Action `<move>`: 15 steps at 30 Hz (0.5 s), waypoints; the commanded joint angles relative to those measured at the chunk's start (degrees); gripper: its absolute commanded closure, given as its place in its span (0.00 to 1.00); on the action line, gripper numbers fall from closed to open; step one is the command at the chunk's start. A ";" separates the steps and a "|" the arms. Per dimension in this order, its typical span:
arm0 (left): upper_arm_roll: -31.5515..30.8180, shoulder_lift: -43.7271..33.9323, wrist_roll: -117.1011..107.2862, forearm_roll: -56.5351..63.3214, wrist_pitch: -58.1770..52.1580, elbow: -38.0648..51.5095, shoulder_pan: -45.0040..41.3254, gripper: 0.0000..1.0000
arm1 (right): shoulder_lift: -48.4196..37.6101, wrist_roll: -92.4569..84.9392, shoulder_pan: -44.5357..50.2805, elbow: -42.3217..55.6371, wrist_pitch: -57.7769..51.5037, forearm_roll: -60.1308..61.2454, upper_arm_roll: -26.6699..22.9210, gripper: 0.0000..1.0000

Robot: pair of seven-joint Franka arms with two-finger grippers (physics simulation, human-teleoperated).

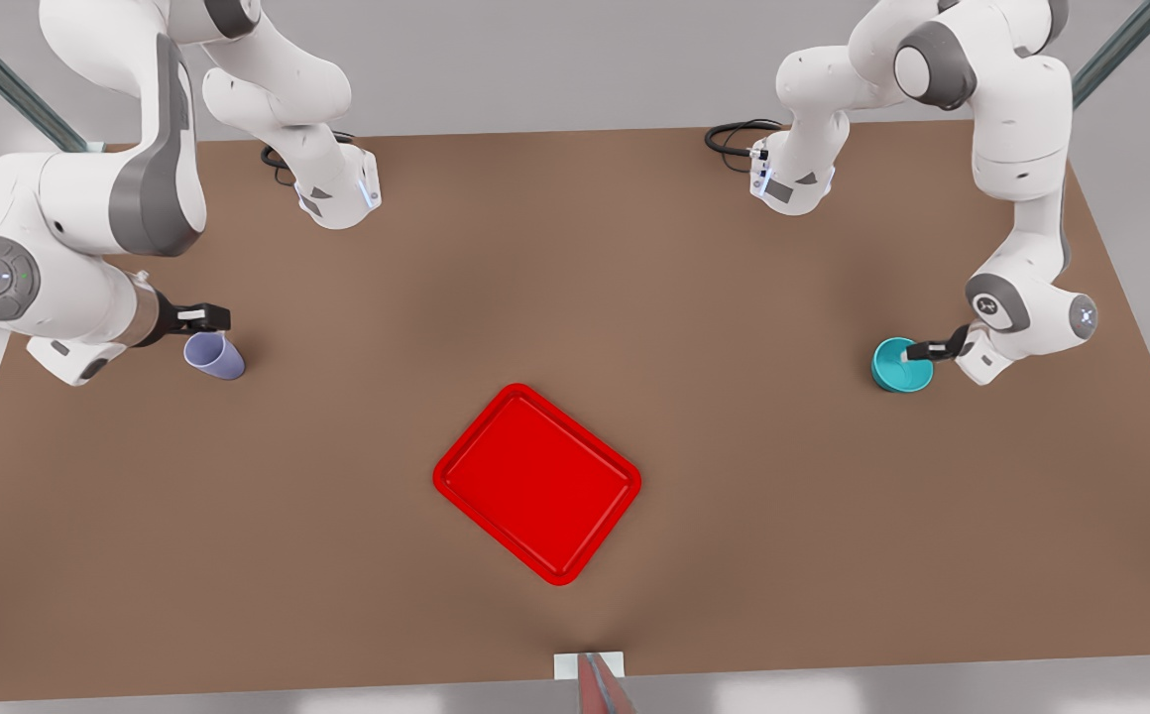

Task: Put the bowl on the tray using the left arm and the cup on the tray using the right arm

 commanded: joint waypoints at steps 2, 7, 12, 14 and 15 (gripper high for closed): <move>-0.09 -0.01 16.65 -1.64 1.31 0.02 -0.25 0.28 | 0.49 0.35 -0.17 0.00 -0.73 0.10 -0.06 0.00; -0.17 -0.01 14.19 -1.64 0.70 0.02 -0.95 0.74 | 0.49 0.44 -0.09 0.00 -0.73 0.01 -0.06 0.00; -0.26 -0.27 10.32 -1.64 0.70 0.46 -2.45 0.79 | 0.49 0.35 -0.17 0.00 -0.73 0.01 -0.06 0.00; -0.26 -3.96 -4.08 -1.20 -0.36 0.90 -8.59 0.79 | 0.49 0.35 -0.17 -0.09 -0.73 0.01 -0.06 0.00; -0.26 -5.63 -11.03 -1.20 -0.80 1.33 -11.76 0.79 | 0.49 0.35 -0.17 -0.09 -0.81 0.01 0.02 0.00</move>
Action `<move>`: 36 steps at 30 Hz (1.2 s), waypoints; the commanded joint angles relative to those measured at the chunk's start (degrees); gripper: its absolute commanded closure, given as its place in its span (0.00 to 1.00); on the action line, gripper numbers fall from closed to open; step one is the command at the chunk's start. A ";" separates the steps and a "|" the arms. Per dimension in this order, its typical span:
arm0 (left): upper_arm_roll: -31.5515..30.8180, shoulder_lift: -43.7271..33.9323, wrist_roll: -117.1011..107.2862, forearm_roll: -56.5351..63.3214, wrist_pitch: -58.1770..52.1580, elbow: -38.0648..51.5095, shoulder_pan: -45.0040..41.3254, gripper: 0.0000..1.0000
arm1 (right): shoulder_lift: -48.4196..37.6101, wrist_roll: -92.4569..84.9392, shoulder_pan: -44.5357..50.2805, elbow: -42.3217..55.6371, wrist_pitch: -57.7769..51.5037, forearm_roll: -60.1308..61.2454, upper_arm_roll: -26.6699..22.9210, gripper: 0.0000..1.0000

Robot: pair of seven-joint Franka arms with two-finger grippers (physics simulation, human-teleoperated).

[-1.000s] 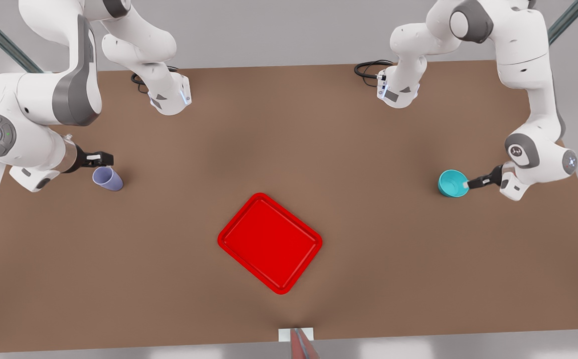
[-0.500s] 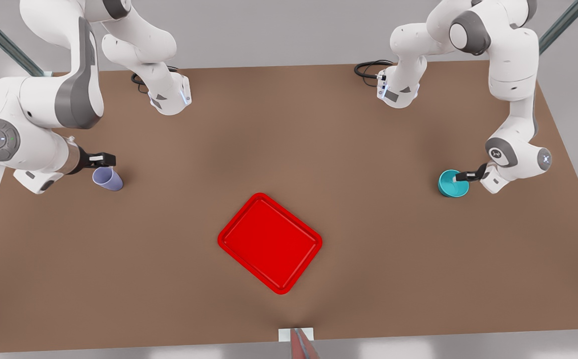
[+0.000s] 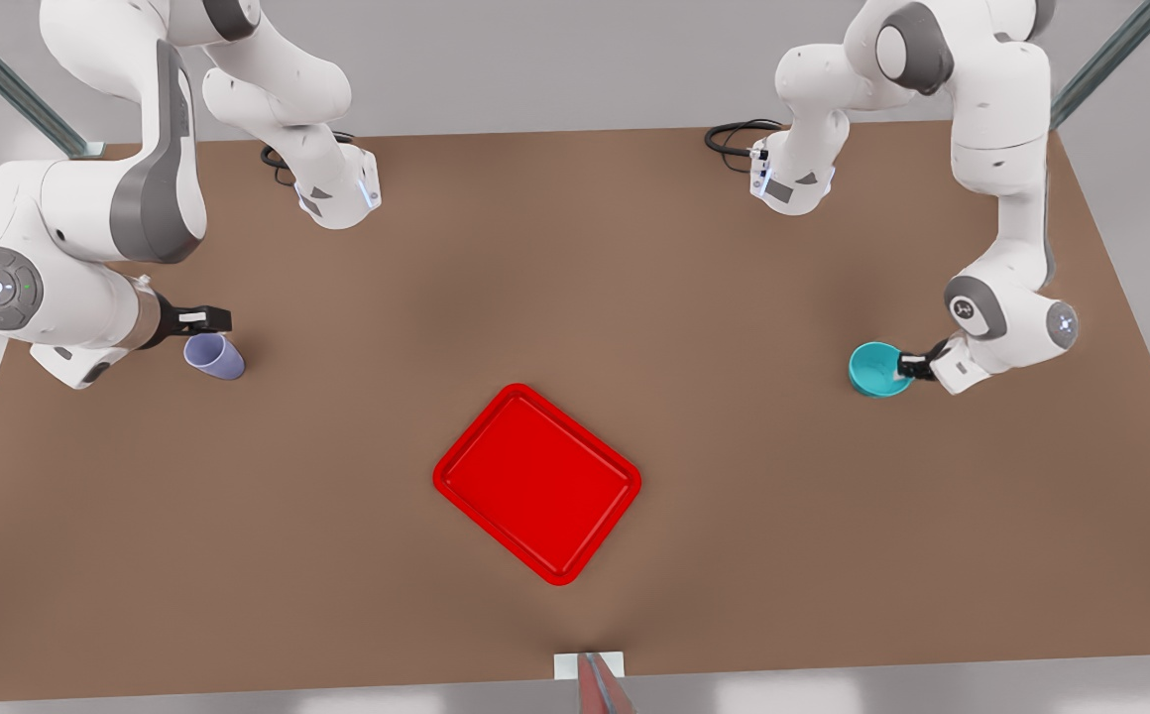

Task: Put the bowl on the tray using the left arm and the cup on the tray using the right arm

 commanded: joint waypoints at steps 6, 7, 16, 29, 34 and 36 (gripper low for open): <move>-5.44 14.39 -71.73 -0.52 -12.60 36.33 -21.11 0.79 | 4.67 -0.57 -5.17 -2.46 4.22 0.02 -0.01 0.00; -10.80 19.39 -83.78 -0.35 -12.60 44.06 -21.11 0.79 | 4.67 -0.57 -5.52 -5.45 9.84 -0.07 -0.01 0.00; -17.50 37.25 -102.62 -0.17 5.59 64.04 -24.36 0.79 | -2.97 -12.17 -13.52 -39.37 53.00 0.02 -0.10 0.00; -19.60 31.37 -96.21 5.98 -12.15 62.72 -21.46 0.00 | -6.05 -14.19 -11.41 -58.89 68.40 -0.42 -8.28 0.00; -8.19 12.39 -65.03 9.41 -51.53 63.07 -15.57 0.00 | -5.96 -14.28 -11.50 -59.60 67.78 -0.42 -8.28 0.00; 0.69 9.48 -55.51 9.58 -58.57 63.42 -15.74 0.00 | -6.05 -14.54 -11.94 -60.30 67.61 -0.42 -8.28 0.00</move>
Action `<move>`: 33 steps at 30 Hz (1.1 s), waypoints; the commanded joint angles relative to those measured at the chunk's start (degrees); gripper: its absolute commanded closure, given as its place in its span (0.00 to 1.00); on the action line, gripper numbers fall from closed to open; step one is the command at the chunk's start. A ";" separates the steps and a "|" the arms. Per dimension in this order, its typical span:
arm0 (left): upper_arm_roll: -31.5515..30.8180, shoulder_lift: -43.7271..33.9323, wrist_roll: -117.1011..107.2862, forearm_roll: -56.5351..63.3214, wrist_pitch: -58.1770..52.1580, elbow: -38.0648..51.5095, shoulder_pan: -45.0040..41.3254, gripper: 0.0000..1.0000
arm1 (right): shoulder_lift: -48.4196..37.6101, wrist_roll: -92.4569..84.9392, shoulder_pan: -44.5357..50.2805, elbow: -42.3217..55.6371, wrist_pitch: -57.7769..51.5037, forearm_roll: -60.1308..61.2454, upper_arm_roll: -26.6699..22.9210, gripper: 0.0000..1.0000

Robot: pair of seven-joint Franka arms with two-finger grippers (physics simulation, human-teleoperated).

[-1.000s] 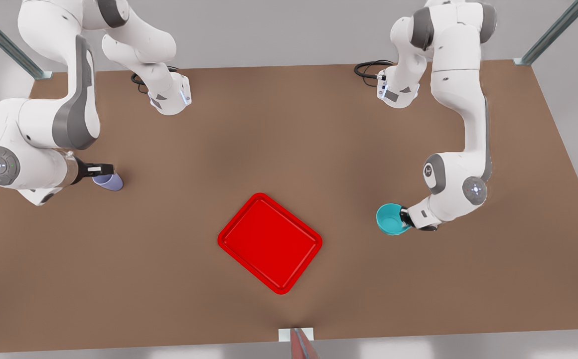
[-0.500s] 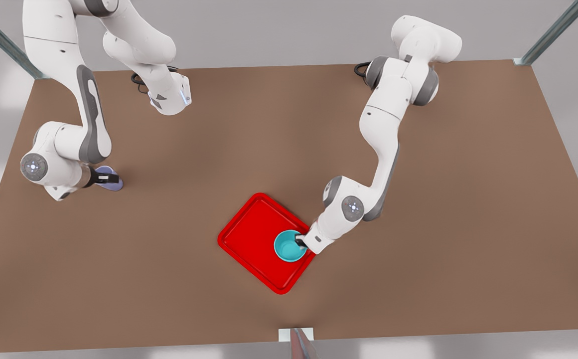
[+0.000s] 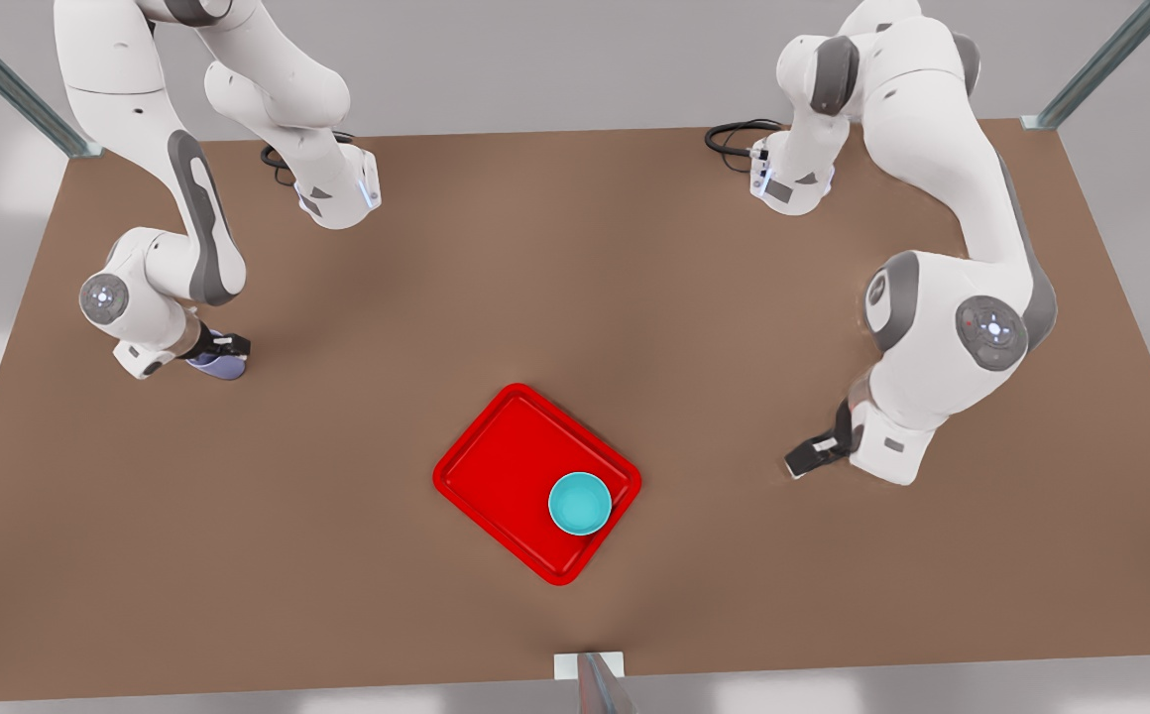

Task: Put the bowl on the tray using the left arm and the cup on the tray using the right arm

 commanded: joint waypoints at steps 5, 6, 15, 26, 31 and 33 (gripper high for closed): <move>-12.44 -21.73 17.01 10.14 -15.55 -22.15 9.63 0.00 | 0.39 -4.82 -0.56 -0.41 -0.50 0.11 -0.52 0.00; -12.09 -21.12 16.92 10.05 -15.81 -20.92 9.54 0.00 | 0.66 -4.65 -0.47 -0.32 -0.59 0.11 -0.52 0.00; -12.18 -19.97 16.83 10.05 -16.08 -20.04 8.93 0.00 | 4.26 -4.65 0.06 2.23 -3.14 0.11 -0.52 0.35; -12.27 -20.06 16.92 9.96 -16.43 -20.04 8.93 0.00 | 4.26 -6.84 0.23 5.22 -5.25 0.02 -0.52 0.79; -12.27 -19.97 16.83 9.79 -16.43 -20.04 9.01 0.00 | 4.17 -7.02 5.32 11.89 -10.79 0.37 -0.26 0.79; -12.18 -19.80 16.92 9.88 -16.87 -20.04 9.10 0.00 | 4.17 -6.40 13.13 16.28 -10.96 2.12 -0.09 0.79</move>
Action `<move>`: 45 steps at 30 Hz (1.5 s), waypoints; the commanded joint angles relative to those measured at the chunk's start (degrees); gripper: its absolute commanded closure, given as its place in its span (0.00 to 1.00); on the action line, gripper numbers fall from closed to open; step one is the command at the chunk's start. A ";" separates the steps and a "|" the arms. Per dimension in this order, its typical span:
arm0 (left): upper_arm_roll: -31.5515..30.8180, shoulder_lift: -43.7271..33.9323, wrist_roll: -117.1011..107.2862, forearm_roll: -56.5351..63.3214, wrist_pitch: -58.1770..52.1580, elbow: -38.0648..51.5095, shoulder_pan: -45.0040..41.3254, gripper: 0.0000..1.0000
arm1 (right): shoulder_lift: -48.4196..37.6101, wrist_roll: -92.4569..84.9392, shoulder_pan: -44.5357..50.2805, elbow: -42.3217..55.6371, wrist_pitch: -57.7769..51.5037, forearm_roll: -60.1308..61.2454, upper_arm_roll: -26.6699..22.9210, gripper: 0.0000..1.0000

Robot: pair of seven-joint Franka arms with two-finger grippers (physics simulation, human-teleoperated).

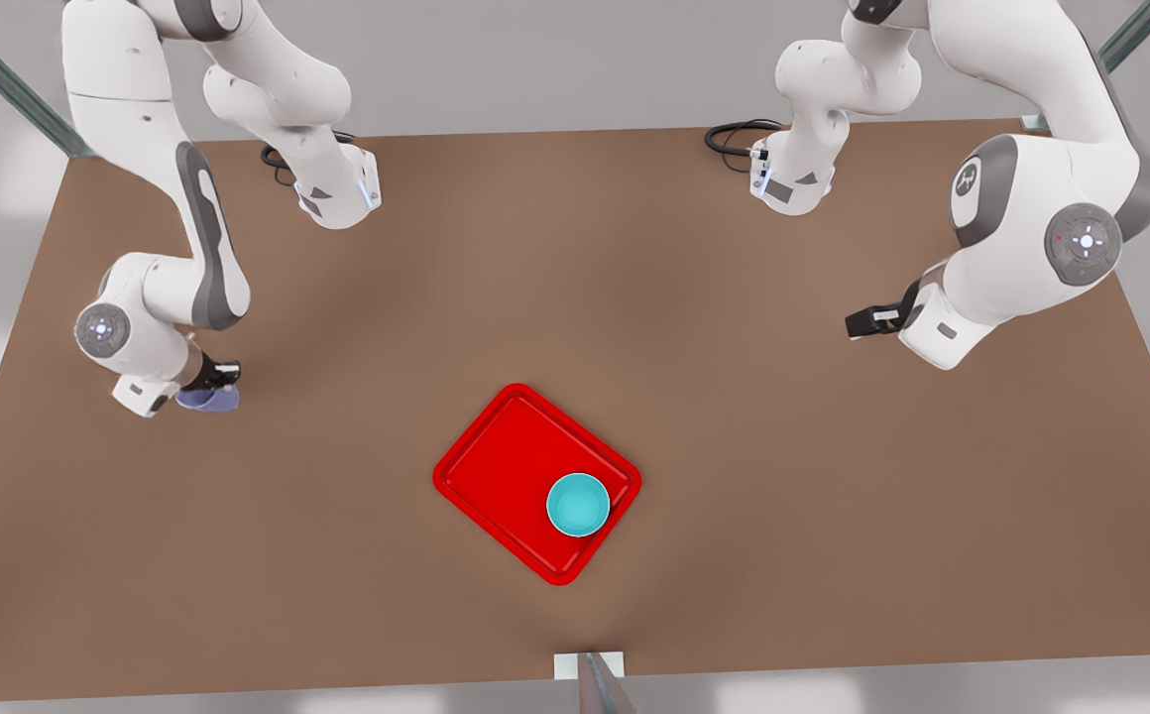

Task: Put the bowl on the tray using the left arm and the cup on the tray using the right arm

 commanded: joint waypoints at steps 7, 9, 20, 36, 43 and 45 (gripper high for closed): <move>-0.04 -0.04 2.57 -0.15 -0.40 0.04 -0.03 0.00 | 16.03 13.46 26.57 27.02 -2.49 4.79 0.51 0.79; -0.04 -0.04 2.48 -0.15 -0.40 0.04 -0.03 0.00 | 18.84 21.46 32.02 31.76 -2.66 4.79 0.51 0.79; -0.04 -0.04 2.31 -0.15 -0.83 0.04 -0.03 0.00 | 29.13 31.67 39.76 41.61 -1.52 4.79 0.51 0.79; -0.13 -0.04 1.87 -0.24 -1.98 0.04 -1.17 0.00 | 34.05 31.49 39.59 42.85 1.20 4.88 0.51 0.00; -0.13 -0.04 1.87 -0.24 -1.98 0.04 -1.17 0.00 | 33.43 31.23 39.50 43.02 0.85 4.97 0.51 0.00; -0.13 0.05 1.87 -0.24 -1.71 0.04 -1.08 0.00 | 33.17 31.05 39.41 43.02 -0.72 4.97 0.51 0.00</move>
